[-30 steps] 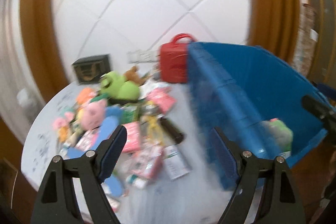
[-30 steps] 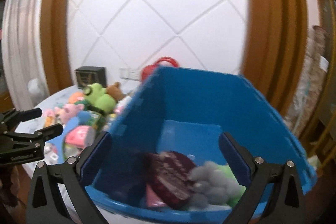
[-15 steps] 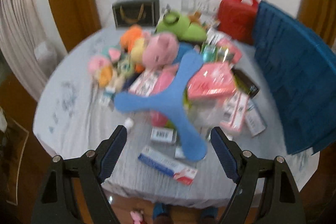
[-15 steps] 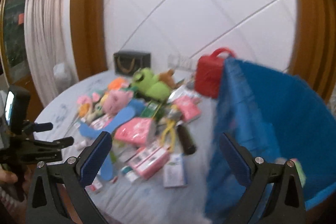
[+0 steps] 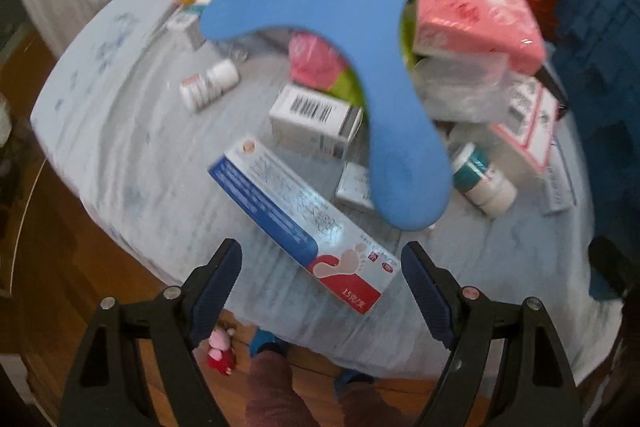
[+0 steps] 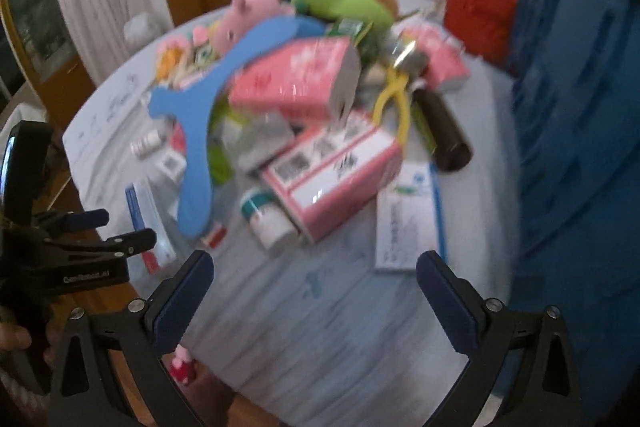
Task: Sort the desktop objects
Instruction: 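Move both tools back over the heap of items, then grasp the blue-red ointment box with the left tool while the right tool grasps the white pill bottle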
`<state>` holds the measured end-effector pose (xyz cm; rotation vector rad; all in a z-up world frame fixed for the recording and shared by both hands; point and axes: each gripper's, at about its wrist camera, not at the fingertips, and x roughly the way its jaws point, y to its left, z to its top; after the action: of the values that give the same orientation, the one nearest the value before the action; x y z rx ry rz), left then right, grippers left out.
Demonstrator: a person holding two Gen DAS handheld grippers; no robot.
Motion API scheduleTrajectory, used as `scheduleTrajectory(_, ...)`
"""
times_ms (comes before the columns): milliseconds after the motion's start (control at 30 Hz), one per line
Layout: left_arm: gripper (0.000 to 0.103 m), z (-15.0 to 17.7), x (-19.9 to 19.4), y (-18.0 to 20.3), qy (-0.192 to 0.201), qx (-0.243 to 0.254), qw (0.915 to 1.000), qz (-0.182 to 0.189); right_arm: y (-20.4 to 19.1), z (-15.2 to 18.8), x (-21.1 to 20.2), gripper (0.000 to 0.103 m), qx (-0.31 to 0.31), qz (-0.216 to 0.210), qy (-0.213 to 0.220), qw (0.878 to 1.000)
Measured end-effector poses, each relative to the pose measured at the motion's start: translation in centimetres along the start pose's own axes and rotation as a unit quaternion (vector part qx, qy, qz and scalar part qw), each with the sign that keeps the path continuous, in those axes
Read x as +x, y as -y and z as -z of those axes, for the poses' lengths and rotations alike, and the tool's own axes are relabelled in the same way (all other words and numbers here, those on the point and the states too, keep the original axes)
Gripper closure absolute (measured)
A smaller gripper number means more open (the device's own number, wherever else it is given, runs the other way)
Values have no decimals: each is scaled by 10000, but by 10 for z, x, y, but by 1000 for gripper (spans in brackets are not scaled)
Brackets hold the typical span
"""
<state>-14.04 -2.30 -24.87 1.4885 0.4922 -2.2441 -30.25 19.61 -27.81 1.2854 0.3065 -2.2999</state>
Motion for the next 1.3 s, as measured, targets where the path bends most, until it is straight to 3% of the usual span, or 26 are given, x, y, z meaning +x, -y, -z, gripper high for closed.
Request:
scheduleTrajectory(67, 21, 5, 11, 3, -57, -169, 9998, -70, 2, 3, 14, 0, -33, -53, -121, 9999)
scheduleTrajectory(167, 20, 8, 15, 1, 67, -320, 9994, 114, 3, 6, 34, 0, -69, -203, -250, 9995)
scheduleTrajectory(300, 19, 11, 12, -8, 111, -273, 9993, 210, -4, 8, 54, 0, -136, -351, -405, 9985)
scheduleTrajectory(500, 18, 6, 4, -30, 299, 1, 9995, -106, -2, 19, 84, 0, 86, -378, -688, 9969)
scheduleTrajectory(600, 18, 1, 7, -38, 302, -46, 9995, -37, -4, 21, 88, 0, 80, -178, -625, 9979)
scheduleTrajectory(700, 18, 0, 25, -36, -12, -163, 9999, -17, -18, 22, 88, 0, -53, 260, -525, 9983)
scheduleTrajectory(800, 20, 4, 26, -20, 178, 132, 9995, -244, -19, 21, 81, 0, 86, 301, -346, 9989)
scheduleTrajectory(933, 23, 7, 24, -20, 263, 330, 9990, -151, -20, 9, 79, 0, 39, 241, -661, 9975)
scheduleTrajectory(1033, 23, 7, 23, -31, 313, 247, 9991, -158, -20, 0, 65, 21, 205, -150, -443, 9987)
scheduleTrajectory(1100, 19, 6, 23, -34, 358, 237, 9990, -143, -26, -8, 57, 24, 199, -475, -222, 9984)
scheduleTrajectory(1167, 13, 6, 24, -33, 355, 284, 9989, -102, -33, -14, 54, 36, 152, -595, -120, 9980)
scheduleTrajectory(1233, 3, 6, 25, -27, 341, 371, 9987, -90, -38, -21, 54, 37, 160, -601, -14, 9981)
scheduleTrajectory(1300, 0, 0, 31, -26, 319, 407, 9986, -95, -39, -29, 61, 37, 202, -576, -41, 9981)
